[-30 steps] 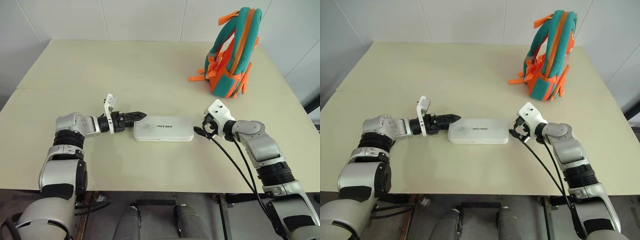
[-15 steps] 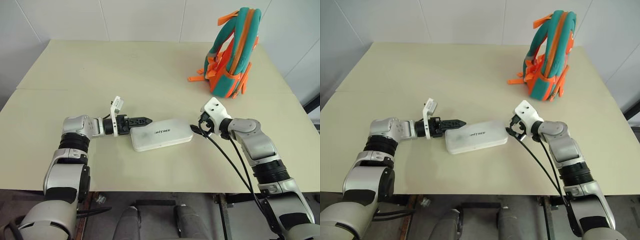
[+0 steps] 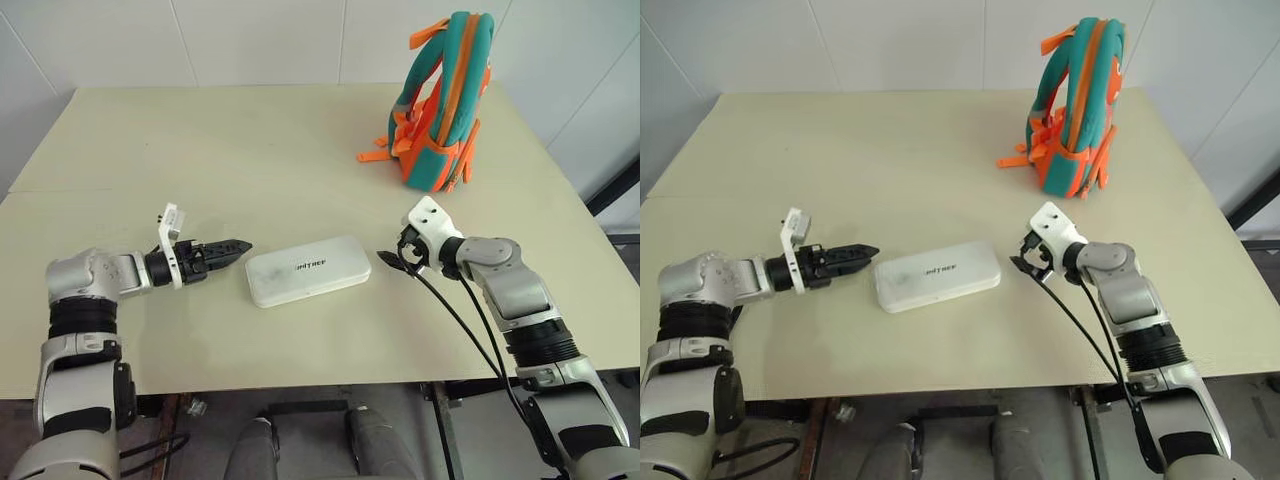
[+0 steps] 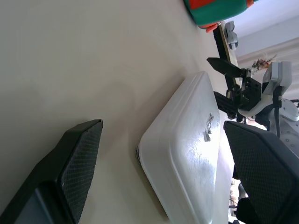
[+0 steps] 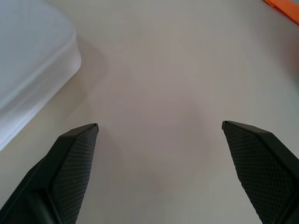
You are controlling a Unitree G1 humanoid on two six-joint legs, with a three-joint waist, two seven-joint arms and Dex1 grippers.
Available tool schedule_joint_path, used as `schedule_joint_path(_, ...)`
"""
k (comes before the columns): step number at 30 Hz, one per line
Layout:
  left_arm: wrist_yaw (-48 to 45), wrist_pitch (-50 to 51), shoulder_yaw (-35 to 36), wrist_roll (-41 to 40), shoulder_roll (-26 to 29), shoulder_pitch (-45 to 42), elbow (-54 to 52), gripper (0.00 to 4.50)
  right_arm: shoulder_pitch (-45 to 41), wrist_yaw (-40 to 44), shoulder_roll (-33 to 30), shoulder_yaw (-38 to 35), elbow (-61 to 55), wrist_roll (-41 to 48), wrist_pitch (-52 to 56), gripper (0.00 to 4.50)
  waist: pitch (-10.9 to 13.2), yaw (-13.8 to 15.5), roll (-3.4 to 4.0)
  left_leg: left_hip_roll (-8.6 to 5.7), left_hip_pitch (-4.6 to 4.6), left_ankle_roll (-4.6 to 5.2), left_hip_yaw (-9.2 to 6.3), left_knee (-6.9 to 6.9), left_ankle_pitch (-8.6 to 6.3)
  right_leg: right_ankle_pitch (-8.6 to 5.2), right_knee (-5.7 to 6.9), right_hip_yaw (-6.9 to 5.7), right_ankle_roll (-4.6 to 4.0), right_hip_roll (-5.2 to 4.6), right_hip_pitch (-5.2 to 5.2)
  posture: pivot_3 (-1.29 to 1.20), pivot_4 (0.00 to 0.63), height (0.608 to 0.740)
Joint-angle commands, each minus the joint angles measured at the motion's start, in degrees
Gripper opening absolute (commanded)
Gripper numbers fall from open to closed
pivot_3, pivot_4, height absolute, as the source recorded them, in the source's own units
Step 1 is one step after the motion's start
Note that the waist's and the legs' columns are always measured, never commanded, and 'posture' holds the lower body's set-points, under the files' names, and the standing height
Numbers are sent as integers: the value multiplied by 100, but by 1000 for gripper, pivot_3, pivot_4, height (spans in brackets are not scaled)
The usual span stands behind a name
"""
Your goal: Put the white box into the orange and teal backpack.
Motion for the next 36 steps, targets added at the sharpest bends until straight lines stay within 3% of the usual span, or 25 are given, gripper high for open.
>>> schedule_joint_path(1,431,749,260,-263,-97,450,-562,4453,-184,69,55,4,23,-11,-164,4481,0,14,0,0,0,-2,0,-1,-1,-1,-1,0,0,-1,0,0,150,740)
schedule_joint_path(10,1404,1878,1025,-763,-827,1009,-1749,4453,-234,110,93,43,127,-4,-267,4481,0,120,0,-2,-3,-9,-1,-3,-7,-3,-32,-6,1,-6,12,0,150,740)
schedule_joint_path(21,2075,1903,1181,-1334,-1299,980,-1691,4453,-226,112,151,54,136,8,-294,4481,-1,231,1,-4,2,-12,-2,0,-11,-2,-46,-8,3,-8,25,0,150,740)
schedule_joint_path(35,2501,1599,1266,-1283,-2002,874,-1652,4453,-171,218,171,77,-51,24,-189,4481,-5,327,8,-9,3,-13,-10,1,-11,6,-83,-16,13,-11,50,0,150,740)
schedule_joint_path(36,2486,1552,1233,-1284,-2006,887,-1672,4280,-176,214,172,74,-45,20,-185,4497,-5,336,8,-9,3,-13,-10,1,-11,6,-83,-16,13,-11,49,0,150,740)
